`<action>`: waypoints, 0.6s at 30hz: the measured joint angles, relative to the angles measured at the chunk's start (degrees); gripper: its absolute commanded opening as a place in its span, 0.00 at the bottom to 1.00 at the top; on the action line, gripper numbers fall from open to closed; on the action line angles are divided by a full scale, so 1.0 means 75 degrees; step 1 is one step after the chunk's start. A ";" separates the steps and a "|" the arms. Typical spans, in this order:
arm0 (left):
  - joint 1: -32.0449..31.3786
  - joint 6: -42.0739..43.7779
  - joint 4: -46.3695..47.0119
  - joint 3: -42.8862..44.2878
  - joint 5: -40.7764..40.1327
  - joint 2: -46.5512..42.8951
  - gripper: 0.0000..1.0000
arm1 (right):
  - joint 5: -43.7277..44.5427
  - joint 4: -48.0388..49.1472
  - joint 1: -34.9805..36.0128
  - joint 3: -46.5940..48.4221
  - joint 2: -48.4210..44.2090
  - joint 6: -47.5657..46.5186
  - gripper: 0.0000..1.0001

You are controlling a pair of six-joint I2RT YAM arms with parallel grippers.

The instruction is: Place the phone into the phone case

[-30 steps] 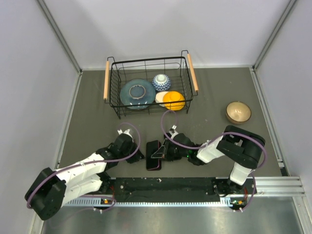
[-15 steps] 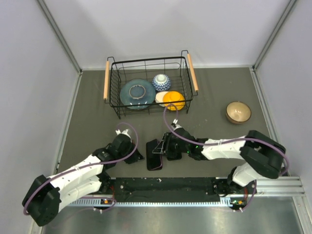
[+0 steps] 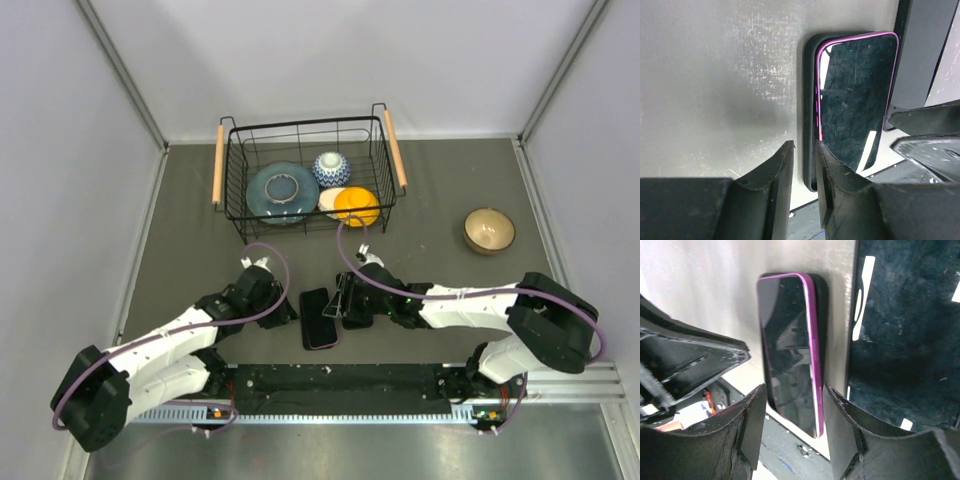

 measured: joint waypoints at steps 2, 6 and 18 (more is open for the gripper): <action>0.0000 0.0003 0.0003 0.0009 0.0038 0.0061 0.32 | -0.0017 -0.0035 0.0029 0.0000 0.0207 -0.0064 0.47; 0.0000 0.0009 0.0099 0.0006 0.0093 0.0058 0.35 | -0.0020 -0.0114 0.0149 0.0015 0.0463 -0.0128 0.42; 0.0000 -0.0099 0.0402 -0.0309 0.0248 -0.0006 0.35 | 0.0189 -0.0460 0.0516 0.0452 0.0726 -0.0204 0.27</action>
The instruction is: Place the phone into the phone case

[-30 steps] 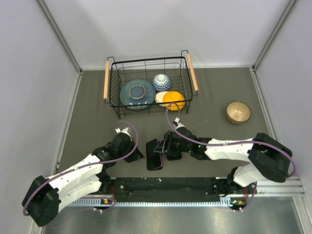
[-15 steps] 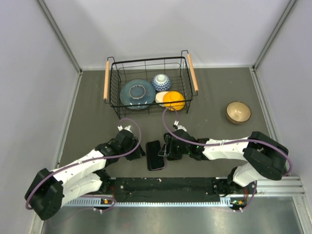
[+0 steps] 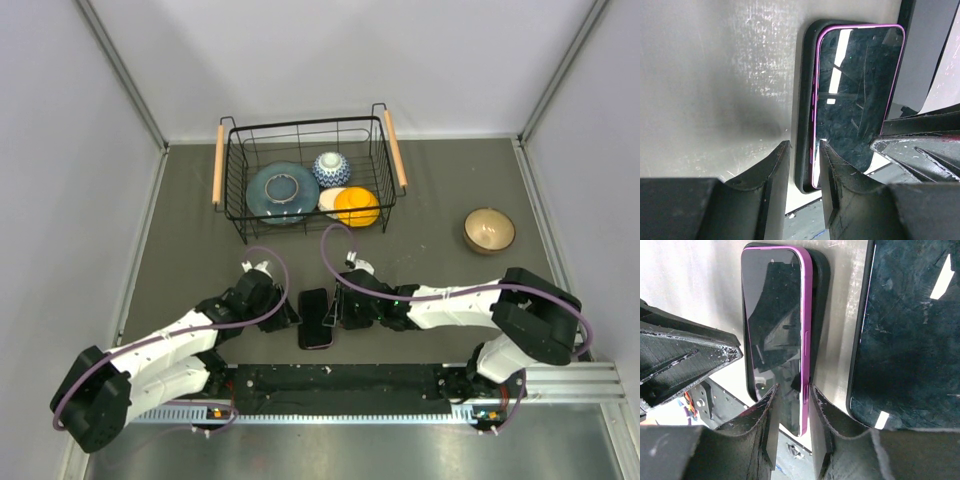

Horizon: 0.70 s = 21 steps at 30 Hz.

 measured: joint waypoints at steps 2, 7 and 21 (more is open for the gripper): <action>0.0000 -0.0015 0.0006 -0.0047 0.0035 0.0000 0.35 | 0.0050 -0.0003 0.0029 0.0003 0.0023 0.0003 0.26; 0.0000 -0.0093 0.0195 -0.0207 0.0128 0.0000 0.35 | 0.0076 0.0009 0.0044 0.0055 0.0087 0.0087 0.29; -0.0052 -0.0420 0.1014 -0.0589 0.0516 0.0087 0.33 | 0.0347 0.0119 0.0047 0.0055 0.0195 0.0551 0.16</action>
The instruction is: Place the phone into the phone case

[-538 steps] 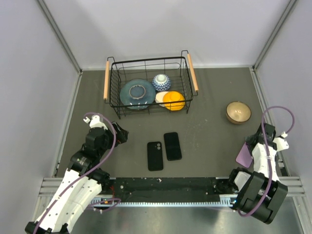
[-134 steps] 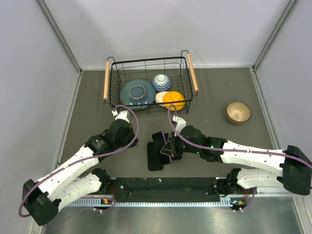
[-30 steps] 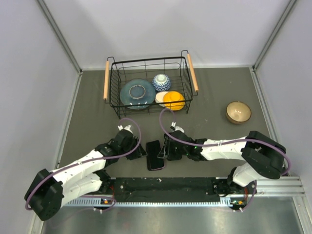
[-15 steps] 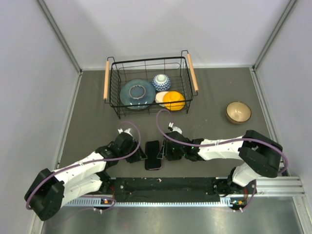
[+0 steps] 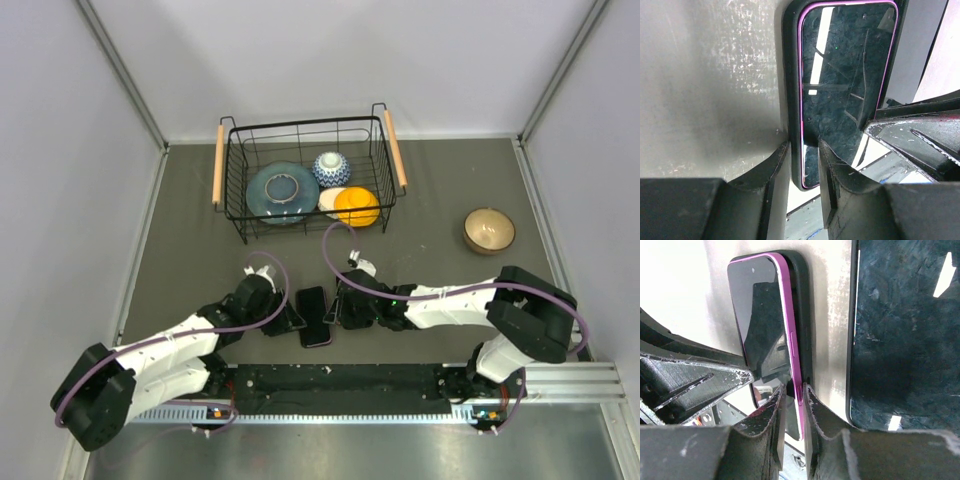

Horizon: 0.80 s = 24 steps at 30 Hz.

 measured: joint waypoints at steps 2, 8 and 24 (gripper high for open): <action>-0.0012 -0.0041 0.0076 -0.0041 0.0000 0.0000 0.32 | 0.0050 0.0000 0.0003 0.0000 0.0015 0.0041 0.16; -0.0032 -0.0131 0.0175 -0.0070 0.0000 0.0035 0.30 | 0.0192 0.0003 0.0058 0.0000 0.0096 0.0207 0.18; -0.0149 -0.0134 -0.0154 -0.0082 -0.0239 -0.0221 0.34 | 0.0388 -0.0382 0.0131 0.0192 -0.0376 -0.0323 0.54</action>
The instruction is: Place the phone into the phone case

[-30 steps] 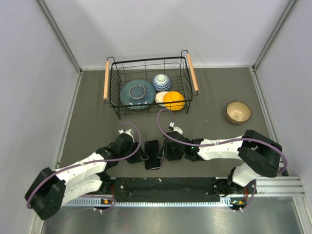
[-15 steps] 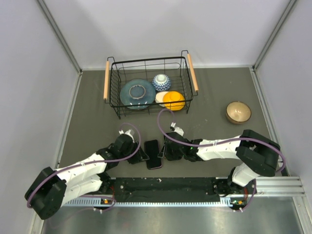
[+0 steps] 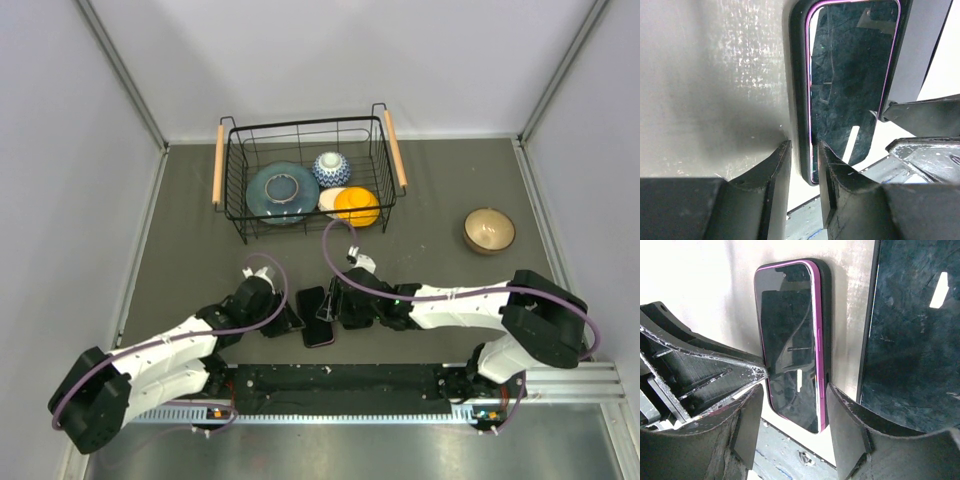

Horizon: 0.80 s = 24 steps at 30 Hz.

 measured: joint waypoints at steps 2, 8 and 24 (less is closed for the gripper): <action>0.0000 0.0017 -0.0149 0.0093 -0.0099 -0.0020 0.36 | -0.0015 0.0012 -0.0079 -0.0015 -0.0085 -0.0137 0.55; 0.0000 0.0154 -0.0606 0.0697 -0.0510 0.0227 0.42 | -0.0187 0.0221 -0.0268 -0.0032 -0.0096 -0.0641 0.56; 0.0003 0.0335 -0.0522 0.1090 -0.0828 0.1209 0.38 | -0.0895 0.1043 -0.0425 -0.0221 0.0490 -0.0985 0.58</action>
